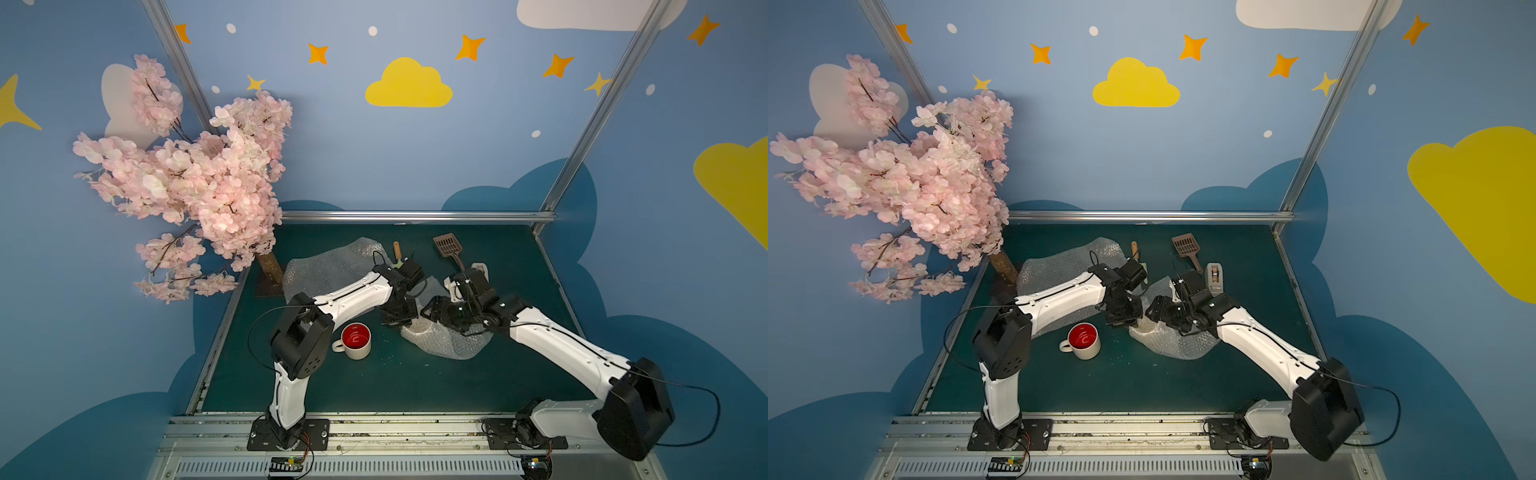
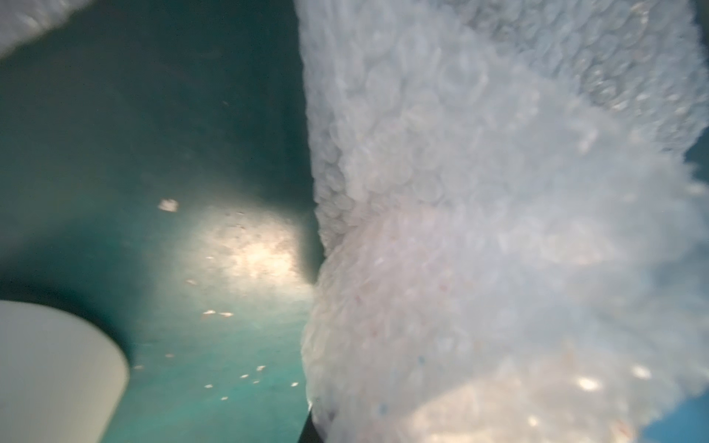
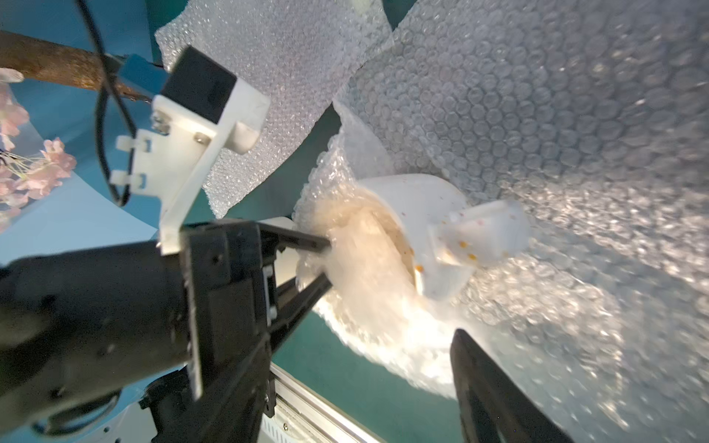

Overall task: Wrap mugs in bubble wrap
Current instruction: Wrap the mug in bubble wrap.

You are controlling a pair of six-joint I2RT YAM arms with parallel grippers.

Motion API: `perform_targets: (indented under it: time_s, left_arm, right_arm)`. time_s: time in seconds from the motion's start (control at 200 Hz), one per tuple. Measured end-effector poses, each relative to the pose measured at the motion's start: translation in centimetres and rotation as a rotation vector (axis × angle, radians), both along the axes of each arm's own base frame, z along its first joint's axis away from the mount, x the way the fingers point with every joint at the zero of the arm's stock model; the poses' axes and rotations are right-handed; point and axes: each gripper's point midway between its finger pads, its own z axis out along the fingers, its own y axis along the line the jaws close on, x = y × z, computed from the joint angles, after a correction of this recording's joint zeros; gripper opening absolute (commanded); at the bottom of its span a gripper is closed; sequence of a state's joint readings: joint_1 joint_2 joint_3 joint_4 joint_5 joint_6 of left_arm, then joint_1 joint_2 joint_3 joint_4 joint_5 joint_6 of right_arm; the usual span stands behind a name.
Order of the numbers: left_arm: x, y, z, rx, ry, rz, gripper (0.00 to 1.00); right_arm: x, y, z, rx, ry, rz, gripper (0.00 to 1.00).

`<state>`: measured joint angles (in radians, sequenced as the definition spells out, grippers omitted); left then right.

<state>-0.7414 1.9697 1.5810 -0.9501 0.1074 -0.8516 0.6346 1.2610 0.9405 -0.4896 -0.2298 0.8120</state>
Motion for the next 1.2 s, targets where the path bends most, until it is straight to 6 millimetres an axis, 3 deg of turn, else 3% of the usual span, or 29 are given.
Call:
perform_targets:
  time_s: [0.105,0.205,0.37,0.471,0.646,0.931,1.016,1.201]
  left_arm:
    - [0.5,0.4,0.1,0.055,-0.010,-0.066,0.03]
    - [0.9,1.0,0.3,0.097,-0.018,-0.119,0.03]
    - [1.4,2.5,0.4,0.161,-0.015,-0.169,0.03]
    - [1.5,3.2,0.5,0.177,-0.014,-0.190,0.03]
    - [1.6,3.3,0.4,0.178,-0.019,-0.230,0.03]
    - [1.6,3.3,0.4,0.177,-0.026,-0.272,0.03]
    - [1.7,3.3,0.4,0.176,-0.028,-0.279,0.03]
    - [1.7,3.3,0.4,0.175,-0.028,-0.283,0.03]
  right_arm:
    - [-0.3,-2.9,0.4,-0.021,-0.034,-0.059,0.75]
    - [-0.9,-5.9,-0.6,-0.063,-0.039,-0.112,0.76]
    - [-1.9,-10.6,-3.9,-0.128,0.036,-0.204,0.76]
    - [-3.0,-12.2,-6.6,-0.157,0.111,-0.229,0.76]
    - [-5.3,-13.0,-10.7,-0.182,0.219,-0.221,0.76]
    - [-4.4,-12.2,-13.0,-0.174,0.276,-0.176,0.72]
    - [-3.5,-11.3,-13.0,-0.155,0.293,-0.129,0.65]
    - [-2.4,-9.7,-13.3,-0.077,0.272,-0.079,0.37]
